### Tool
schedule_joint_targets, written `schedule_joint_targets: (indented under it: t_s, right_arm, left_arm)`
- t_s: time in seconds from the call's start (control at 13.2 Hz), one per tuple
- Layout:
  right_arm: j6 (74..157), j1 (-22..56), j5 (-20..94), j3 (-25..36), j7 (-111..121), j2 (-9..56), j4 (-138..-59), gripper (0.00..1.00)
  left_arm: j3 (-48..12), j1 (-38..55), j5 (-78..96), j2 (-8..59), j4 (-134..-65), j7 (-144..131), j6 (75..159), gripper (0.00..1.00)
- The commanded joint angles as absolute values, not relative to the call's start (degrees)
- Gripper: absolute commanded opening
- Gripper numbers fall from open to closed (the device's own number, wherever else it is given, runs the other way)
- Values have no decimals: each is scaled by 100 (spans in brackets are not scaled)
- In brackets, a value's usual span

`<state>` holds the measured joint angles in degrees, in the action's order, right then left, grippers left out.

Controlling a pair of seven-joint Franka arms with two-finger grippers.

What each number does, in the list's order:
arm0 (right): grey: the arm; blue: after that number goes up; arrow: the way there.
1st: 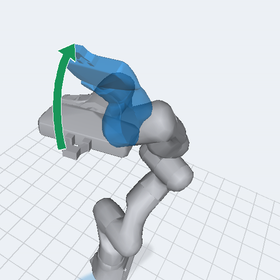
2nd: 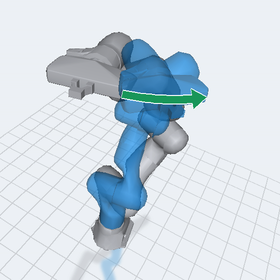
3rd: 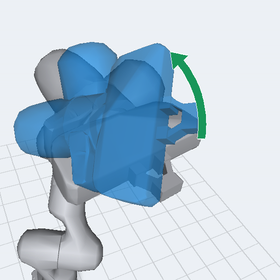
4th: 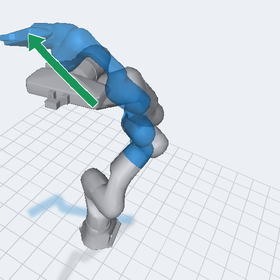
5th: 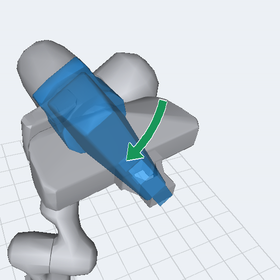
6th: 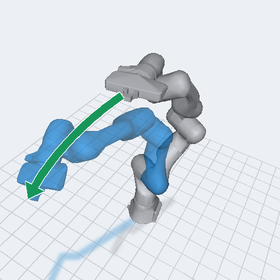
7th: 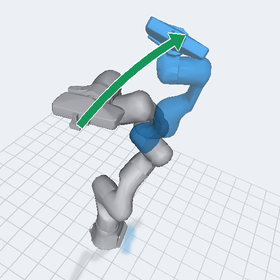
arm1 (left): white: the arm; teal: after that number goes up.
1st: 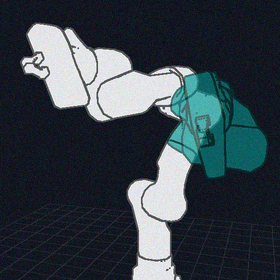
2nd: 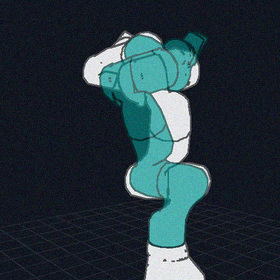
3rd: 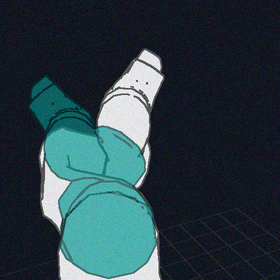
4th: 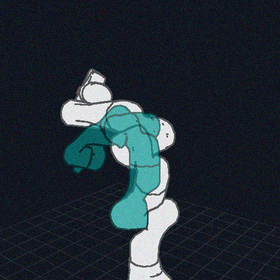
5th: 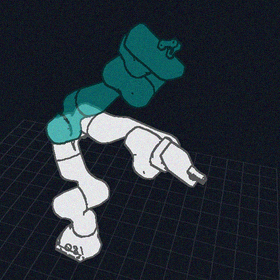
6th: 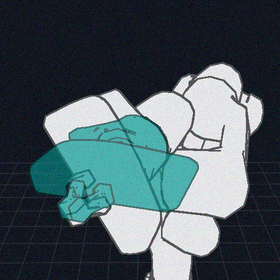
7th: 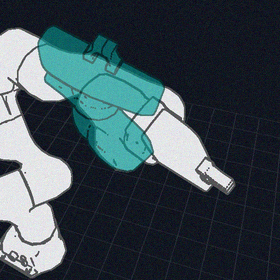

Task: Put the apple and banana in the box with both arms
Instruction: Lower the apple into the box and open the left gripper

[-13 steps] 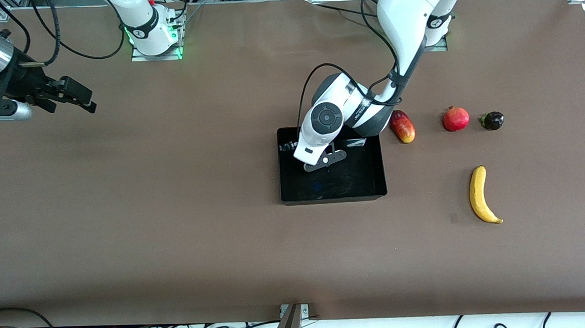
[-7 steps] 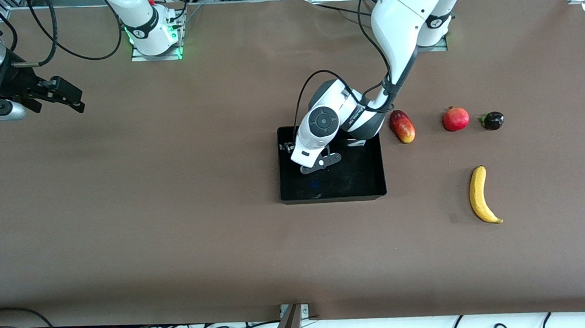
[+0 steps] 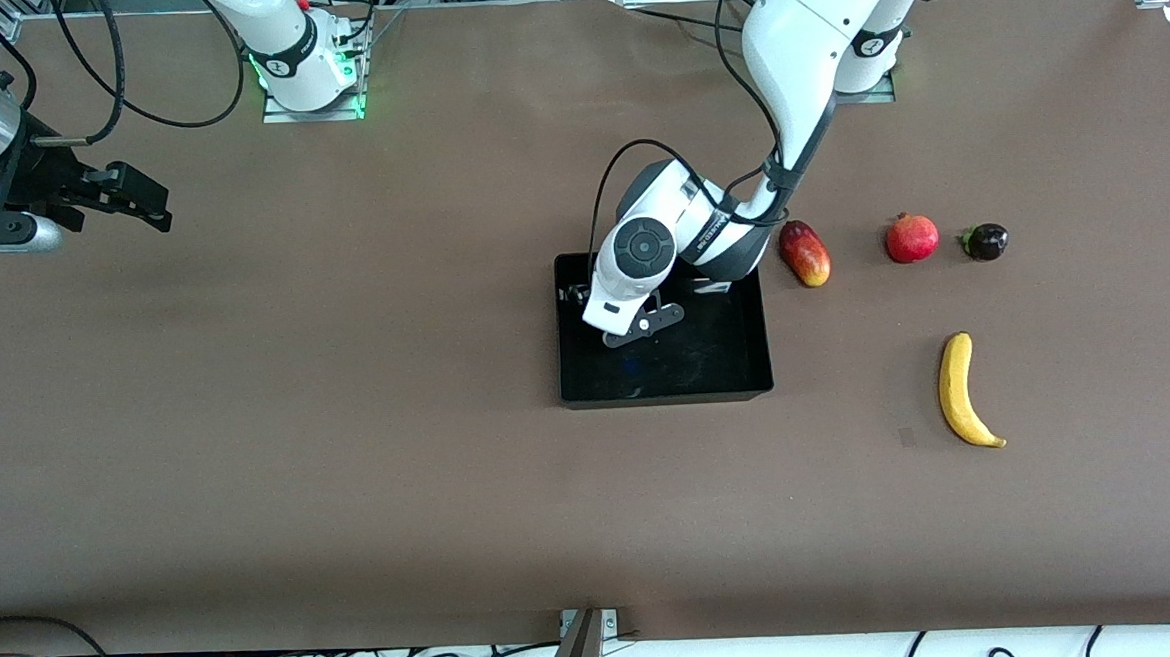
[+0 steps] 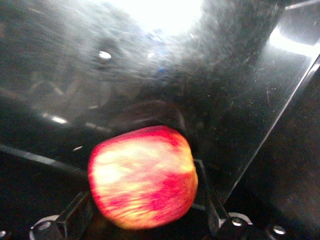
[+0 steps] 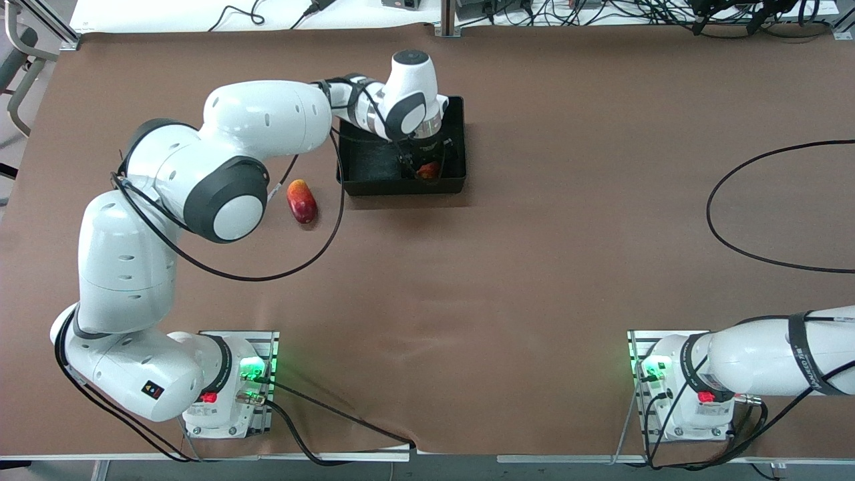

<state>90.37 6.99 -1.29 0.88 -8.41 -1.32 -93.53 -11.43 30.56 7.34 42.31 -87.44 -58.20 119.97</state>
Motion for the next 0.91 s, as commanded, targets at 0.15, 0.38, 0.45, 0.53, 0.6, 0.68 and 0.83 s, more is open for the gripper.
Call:
schedule_joint_targets:
  t_s: [0.15, 0.38, 0.45, 0.53, 0.6, 0.68, 0.83]
  right_arm:
    - [8868, 677, -141, 88, -826, -88, -9193, 100]
    - [8859, 677, -141, 88, -826, -88, -9193, 100]
    - [8859, 677, -141, 88, -826, -88, -9193, 100]
    - [8877, 677, -141, 88, -826, -88, -9193, 100]
    - [8903, 677, -132, 79, -826, -88, -9193, 100]
    - [8912, 685, -132, 79, -835, -88, -9193, 100]
    - [8930, 686, -132, 79, -835, -88, -9193, 100]
  left_arm:
    - [-1187, 1735, 432, 3271, -8263, -5025, 10024, 100]
    - [-1126, 566, -60, 3138, -8253, -3066, 9773, 100]
    - [-1099, 214, -340, 3190, -8253, -2293, 9808, 100]
    - [-1099, -189, -569, 3269, -8253, -1676, 9939, 100]
    - [-1099, -559, -641, 3304, -8314, -1104, 10323, 100]
    - [-1038, -789, -650, 3444, -8314, -594, 10597, 100]
    - [-757, -931, -659, 3778, -8341, 260, 11247, 100]
